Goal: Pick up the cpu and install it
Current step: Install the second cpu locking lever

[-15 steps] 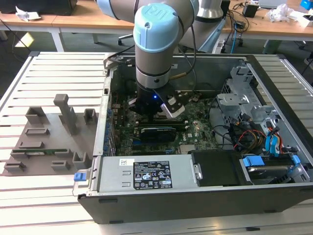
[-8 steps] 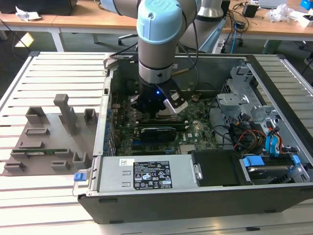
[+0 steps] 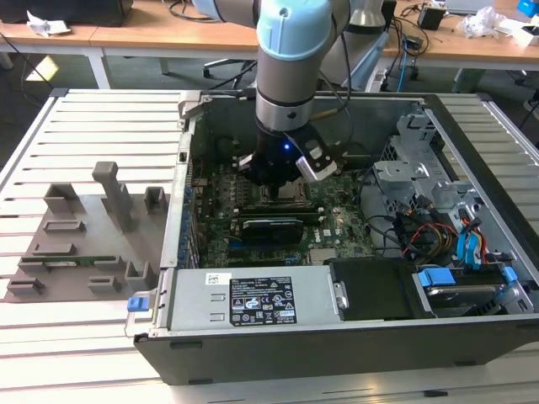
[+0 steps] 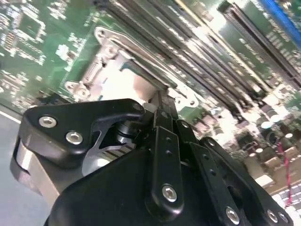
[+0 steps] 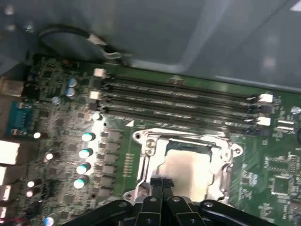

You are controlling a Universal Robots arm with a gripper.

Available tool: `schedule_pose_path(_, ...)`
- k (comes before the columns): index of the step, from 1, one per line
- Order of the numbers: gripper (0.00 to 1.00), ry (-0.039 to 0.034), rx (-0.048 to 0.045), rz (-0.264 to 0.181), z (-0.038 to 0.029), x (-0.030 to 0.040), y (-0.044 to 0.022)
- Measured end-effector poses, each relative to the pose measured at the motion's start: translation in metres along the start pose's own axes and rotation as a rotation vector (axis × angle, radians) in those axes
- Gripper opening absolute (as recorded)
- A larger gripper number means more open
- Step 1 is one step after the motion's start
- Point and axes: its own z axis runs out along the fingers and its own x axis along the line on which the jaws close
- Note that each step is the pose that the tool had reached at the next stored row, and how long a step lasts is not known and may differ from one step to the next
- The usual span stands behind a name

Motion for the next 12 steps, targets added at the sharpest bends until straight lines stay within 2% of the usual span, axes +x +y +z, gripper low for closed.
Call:
schedule_pose_path(3, 0.11, 0.0091, 0.0045, 0.001, 0.0003, -0.0114, 0.0017)
schedule_pose_path(4, 0.11, 0.0136, 0.0087, 0.001, 0.0004, -0.0170, 0.0023)
schedule_pose_path(8, 0.11, 0.0186, 0.0245, 0.001, -0.0010, -0.0228, 0.0034)
schedule_pose_path(10, 0.11, 0.0217, 0.0443, 0.002, -0.0072, -0.0254, 0.0052)
schedule_pose_path(12, 0.11, 0.0238, 0.0574, 0.002, -0.0116, -0.0270, 0.0066)
